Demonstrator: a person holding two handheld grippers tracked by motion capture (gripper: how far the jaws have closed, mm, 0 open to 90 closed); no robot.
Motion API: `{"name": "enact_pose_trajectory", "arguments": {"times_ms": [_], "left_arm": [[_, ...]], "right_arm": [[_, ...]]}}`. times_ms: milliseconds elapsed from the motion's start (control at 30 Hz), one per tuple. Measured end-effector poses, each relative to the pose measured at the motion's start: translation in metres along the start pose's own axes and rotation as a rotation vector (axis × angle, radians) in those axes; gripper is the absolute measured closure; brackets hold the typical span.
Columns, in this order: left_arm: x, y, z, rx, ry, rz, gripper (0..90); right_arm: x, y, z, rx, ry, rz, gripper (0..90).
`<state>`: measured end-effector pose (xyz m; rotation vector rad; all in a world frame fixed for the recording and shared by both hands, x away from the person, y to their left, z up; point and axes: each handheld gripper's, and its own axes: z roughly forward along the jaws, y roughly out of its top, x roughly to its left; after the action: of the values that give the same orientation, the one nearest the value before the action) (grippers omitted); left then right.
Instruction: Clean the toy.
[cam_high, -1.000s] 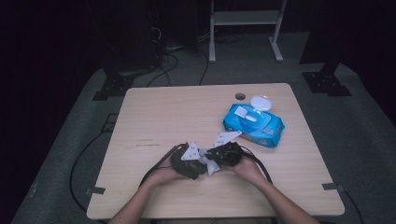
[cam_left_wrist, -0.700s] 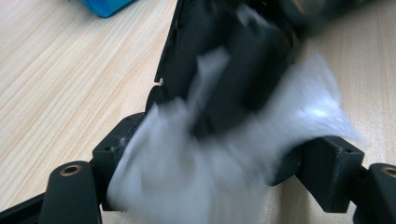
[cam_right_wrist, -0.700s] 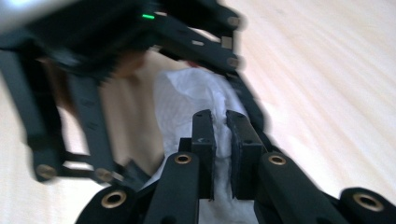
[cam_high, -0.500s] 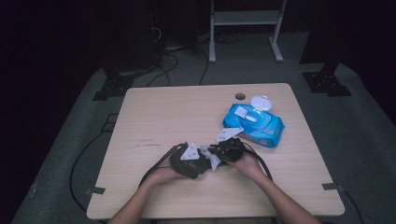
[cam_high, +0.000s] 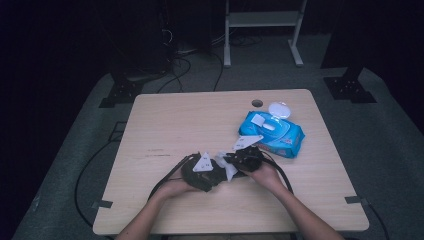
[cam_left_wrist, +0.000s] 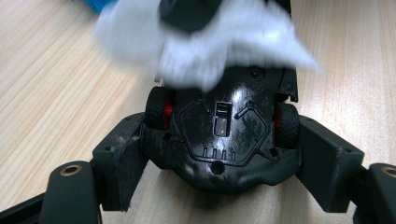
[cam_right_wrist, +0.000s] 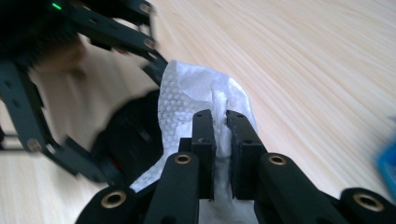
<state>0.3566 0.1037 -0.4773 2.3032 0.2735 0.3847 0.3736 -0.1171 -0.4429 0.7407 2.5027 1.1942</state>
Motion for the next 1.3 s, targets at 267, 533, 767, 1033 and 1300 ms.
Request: {"name": "enact_pose_trajectory", "arguments": {"times_ms": [267, 533, 767, 1033, 1300], "left_arm": [[0.0, 0.001, 0.001, 0.0, 0.0, 0.001, 23.8], [0.0, -0.001, -0.001, -0.003, -0.008, 0.004, 23.9], [0.0, -0.001, 0.0, -0.002, -0.007, 0.002, 23.9], [0.0, -0.001, -0.001, -0.005, -0.009, -0.002, 23.9], [0.002, -0.002, -0.001, -0.004, -0.013, 0.001, 23.9]], "right_arm": [[0.009, -0.013, -0.007, -0.008, 0.069, 0.018, 81.7], [0.019, -0.018, -0.012, 0.006, 0.066, -0.034, 81.7], [0.004, -0.033, -0.034, 0.006, -0.01, 0.004, 81.8], [0.018, -0.029, -0.024, -0.002, 0.052, -0.02, 81.8], [-0.014, -0.05, -0.054, 0.007, -0.044, 0.067, 81.7]]}}
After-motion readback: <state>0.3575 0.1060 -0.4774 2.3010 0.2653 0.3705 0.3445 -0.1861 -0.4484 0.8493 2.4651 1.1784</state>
